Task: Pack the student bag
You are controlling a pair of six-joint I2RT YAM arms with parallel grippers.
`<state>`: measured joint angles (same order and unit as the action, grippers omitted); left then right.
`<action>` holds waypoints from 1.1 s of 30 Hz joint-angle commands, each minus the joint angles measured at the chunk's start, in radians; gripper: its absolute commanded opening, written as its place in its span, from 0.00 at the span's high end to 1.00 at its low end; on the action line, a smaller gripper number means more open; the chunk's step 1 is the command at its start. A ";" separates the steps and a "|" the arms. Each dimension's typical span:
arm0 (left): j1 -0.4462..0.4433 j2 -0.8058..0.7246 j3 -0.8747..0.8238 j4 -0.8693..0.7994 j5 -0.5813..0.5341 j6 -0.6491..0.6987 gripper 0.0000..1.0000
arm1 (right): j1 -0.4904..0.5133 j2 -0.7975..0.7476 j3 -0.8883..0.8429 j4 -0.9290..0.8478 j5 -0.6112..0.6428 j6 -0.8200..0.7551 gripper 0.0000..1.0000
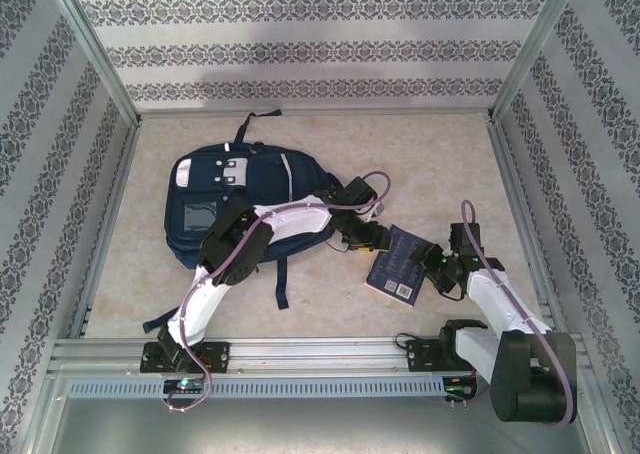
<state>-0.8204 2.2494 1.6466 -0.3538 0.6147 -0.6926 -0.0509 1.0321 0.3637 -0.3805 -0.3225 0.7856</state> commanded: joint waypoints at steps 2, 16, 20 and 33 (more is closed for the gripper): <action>-0.023 0.027 0.039 -0.021 0.044 -0.005 0.48 | 0.010 0.064 -0.046 0.139 -0.118 0.026 0.40; -0.037 -0.012 0.060 0.072 0.158 -0.080 0.54 | 0.030 0.059 -0.062 0.171 -0.123 0.046 0.41; -0.037 0.000 0.055 0.107 0.178 -0.104 0.63 | 0.031 0.056 -0.065 0.173 -0.126 0.046 0.41; -0.019 0.008 0.107 -0.037 0.089 0.000 1.00 | 0.031 -0.075 -0.053 0.070 -0.081 0.012 0.24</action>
<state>-0.8368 2.3051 1.7424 -0.3492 0.7300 -0.7368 -0.0475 0.9829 0.3504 -0.3656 -0.3340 0.8127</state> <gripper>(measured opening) 0.076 0.735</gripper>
